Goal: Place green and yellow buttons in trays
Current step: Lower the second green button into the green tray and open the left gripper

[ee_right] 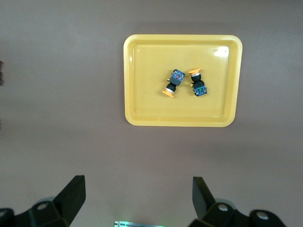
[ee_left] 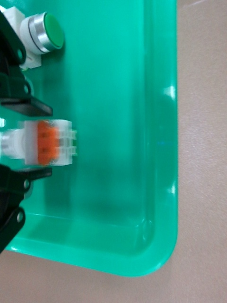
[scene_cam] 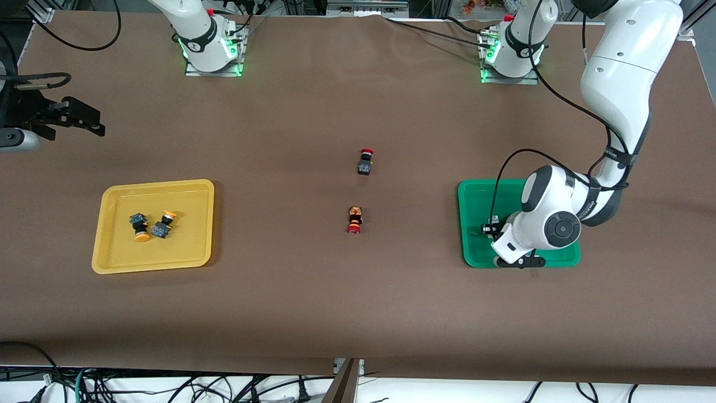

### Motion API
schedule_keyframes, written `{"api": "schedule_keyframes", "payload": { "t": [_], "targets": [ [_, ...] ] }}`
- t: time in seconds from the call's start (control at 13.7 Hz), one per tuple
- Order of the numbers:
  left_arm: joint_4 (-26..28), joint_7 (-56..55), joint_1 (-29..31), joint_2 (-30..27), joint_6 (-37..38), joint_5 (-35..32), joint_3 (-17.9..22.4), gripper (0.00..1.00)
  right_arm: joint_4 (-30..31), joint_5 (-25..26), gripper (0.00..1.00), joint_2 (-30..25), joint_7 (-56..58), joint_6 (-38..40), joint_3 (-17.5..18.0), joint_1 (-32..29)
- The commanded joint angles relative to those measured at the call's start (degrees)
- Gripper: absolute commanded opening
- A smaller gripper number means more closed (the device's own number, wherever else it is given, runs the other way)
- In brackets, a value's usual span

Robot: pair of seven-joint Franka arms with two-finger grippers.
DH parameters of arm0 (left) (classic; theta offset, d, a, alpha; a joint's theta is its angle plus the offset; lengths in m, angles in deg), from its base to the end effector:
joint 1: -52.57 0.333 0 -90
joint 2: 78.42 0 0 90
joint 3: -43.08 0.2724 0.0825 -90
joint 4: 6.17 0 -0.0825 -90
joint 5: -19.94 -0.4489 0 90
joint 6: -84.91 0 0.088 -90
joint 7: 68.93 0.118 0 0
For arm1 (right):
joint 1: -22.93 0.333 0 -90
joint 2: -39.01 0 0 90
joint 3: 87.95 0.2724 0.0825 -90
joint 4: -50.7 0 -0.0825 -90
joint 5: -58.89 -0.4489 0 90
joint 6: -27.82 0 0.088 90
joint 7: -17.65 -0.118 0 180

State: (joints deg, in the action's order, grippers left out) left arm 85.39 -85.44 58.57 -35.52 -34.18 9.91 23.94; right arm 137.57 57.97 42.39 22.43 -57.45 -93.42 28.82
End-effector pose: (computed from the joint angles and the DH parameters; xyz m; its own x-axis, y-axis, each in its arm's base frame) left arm 0.6720 -0.1390 0.1071 0.9717 0.0102 -0.2362 0.0176 -0.9994 0.0294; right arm 0.6250 0.0079 0.5556 0.9921 0.0916 -0.0854 0.0904 -0.9957 -0.0176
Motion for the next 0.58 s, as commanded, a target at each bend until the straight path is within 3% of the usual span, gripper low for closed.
{"api": "schedule_keyframes", "payload": {
  "t": [0.0,0.07,0.15,0.51],
  "targets": [
    [-1.5,1.7,0.2,0.0,0.4,-1.1,-0.1,0.82,-1.4,0.6,1.0,0.5,0.4,0.7,0.3,-0.5],
    [-1.6,1.7,0.2,-0.1,0.4,-1.0,-0.1,0.97,-1.4,0.6,1.0,0.5,0.4,0.7,0.3,-0.5],
    [-1.7,1.1,0.3,-0.4,0.4,-0.5,-0.1,1.0,-1.4,0.6,1.0,0.5,0.4,0.7,0.3,-0.5],
    [-1.7,0.7,0.9,-6.8,1.1,2.5,-0.8,1.0,-1.4,0.5,1.0,0.5,0.4,0.6,0.3,-0.5]
  ]
}}
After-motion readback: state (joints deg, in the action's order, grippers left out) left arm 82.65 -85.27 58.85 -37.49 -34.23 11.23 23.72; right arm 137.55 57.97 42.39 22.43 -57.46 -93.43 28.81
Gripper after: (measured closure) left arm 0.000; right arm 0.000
